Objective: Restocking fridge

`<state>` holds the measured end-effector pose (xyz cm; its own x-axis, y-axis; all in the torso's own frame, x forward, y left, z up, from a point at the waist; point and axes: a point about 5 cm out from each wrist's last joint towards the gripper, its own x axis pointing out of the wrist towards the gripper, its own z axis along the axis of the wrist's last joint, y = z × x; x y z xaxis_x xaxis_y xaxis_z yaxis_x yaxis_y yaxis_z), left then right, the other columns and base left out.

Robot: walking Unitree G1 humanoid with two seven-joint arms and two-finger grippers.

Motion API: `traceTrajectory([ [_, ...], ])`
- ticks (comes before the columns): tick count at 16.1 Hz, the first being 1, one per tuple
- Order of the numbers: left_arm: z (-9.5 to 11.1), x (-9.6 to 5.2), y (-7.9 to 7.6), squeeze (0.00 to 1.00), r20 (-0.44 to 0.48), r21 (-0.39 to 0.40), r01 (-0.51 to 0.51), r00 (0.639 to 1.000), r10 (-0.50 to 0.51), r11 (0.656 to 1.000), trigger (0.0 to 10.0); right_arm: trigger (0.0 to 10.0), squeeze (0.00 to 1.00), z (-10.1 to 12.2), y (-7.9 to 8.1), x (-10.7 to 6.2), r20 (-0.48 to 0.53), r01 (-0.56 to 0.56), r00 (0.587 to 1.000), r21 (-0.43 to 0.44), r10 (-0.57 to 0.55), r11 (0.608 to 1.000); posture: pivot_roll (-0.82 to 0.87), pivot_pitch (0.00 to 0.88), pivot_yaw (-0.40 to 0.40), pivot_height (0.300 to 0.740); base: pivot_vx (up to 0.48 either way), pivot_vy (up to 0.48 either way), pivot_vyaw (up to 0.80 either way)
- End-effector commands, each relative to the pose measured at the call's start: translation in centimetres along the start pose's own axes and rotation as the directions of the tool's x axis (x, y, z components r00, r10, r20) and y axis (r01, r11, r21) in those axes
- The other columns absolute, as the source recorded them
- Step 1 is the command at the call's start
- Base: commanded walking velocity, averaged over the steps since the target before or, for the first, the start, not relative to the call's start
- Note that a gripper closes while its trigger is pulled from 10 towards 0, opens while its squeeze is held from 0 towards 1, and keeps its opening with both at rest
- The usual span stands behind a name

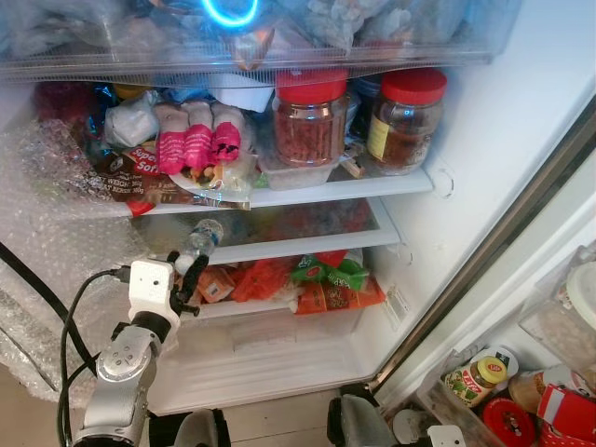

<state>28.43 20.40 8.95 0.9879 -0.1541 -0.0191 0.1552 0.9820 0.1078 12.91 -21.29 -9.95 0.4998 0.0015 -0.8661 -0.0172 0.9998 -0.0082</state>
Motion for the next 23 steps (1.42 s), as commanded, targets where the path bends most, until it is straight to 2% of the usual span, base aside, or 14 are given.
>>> traceTrajectory([
  [1, -3.7, -1.3, -0.6, 0.0, -0.208, -0.017, 0.029, 0.978, -0.031, 0.999, 10.0, 10.0, 0.0, -0.4, 0.3, 0.0, -0.013, -0.011, 1.0, 0.012, 0.012, 1.0, -0.05, 0.091, -0.062, 0.618, 0.0, 0.0, 0.0],
  [5, -4.2, -1.4, -0.6, 0.0, -0.257, -0.052, 0.024, 0.966, -0.037, 0.998, 10.0, 10.0, 0.0, -0.4, 0.3, 0.0, -0.013, -0.01, 1.0, 0.011, 0.01, 1.0, -0.05, 0.091, -0.061, 0.618, 0.0, 0.0, 0.0],
  [7, -4.1, -1.2, -0.6, 0.0, -0.25, -0.053, 0.025, 0.968, -0.037, 0.998, 10.0, 10.0, 0.0, -0.3, 0.3, 0.0, -0.013, -0.009, 1.0, 0.011, 0.01, 1.0, -0.05, 0.091, -0.061, 0.618, 0.0, 0.0, 0.0],
  [11, -0.9, 0.8, -0.7, 0.0, -0.093, -0.068, 0.011, 0.995, -0.018, 0.998, 10.0, 10.0, 0.0, -0.3, 0.3, 0.0, -0.013, -0.005, 1.0, 0.009, 0.005, 1.0, -0.05, 0.09, -0.063, 0.618, 0.0, 0.0, 0.0],
  [16, 0.1, 2.5, -1.3, 0.0, -0.065, -0.067, 0.036, 0.997, -0.041, 0.997, 10.0, 10.0, 0.0, -0.4, 0.3, 0.0, -0.014, -0.004, 1.0, 0.009, 0.004, 1.0, -0.05, 0.092, -0.061, 0.618, 0.0, 0.0, 0.0],
  [18, 0.5, 3.7, -1.6, 0.0, -0.062, -0.057, 0.038, 0.997, -0.042, 0.998, 10.0, 10.0, 0.0, -0.4, 0.3, 0.0, -0.015, -0.004, 1.0, 0.01, 0.004, 1.0, -0.05, 0.093, -0.061, 0.618, 0.0, 0.0, 0.0],
  [21, 1.8, 5.8, -1.7, 0.0, -0.024, -0.069, -0.002, 1.0, 0.0, 0.998, 10.0, 10.0, 0.0, -0.5, 0.4, 0.0, -0.016, -0.003, 1.0, 0.013, 0.003, 1.0, -0.06, 0.094, -0.06, 0.618, 0.0, 0.0, 0.0],
  [23, 2.5, 6.6, -1.6, 0.0, 0.001, -0.084, -0.021, 1.0, 0.021, 0.996, 10.0, 10.0, 0.0, -0.5, 0.4, 0.0, -0.016, -0.002, 1.0, 0.015, 0.002, 1.0, -0.06, 0.094, -0.059, 0.618, 0.0, 0.0, 0.0],
])
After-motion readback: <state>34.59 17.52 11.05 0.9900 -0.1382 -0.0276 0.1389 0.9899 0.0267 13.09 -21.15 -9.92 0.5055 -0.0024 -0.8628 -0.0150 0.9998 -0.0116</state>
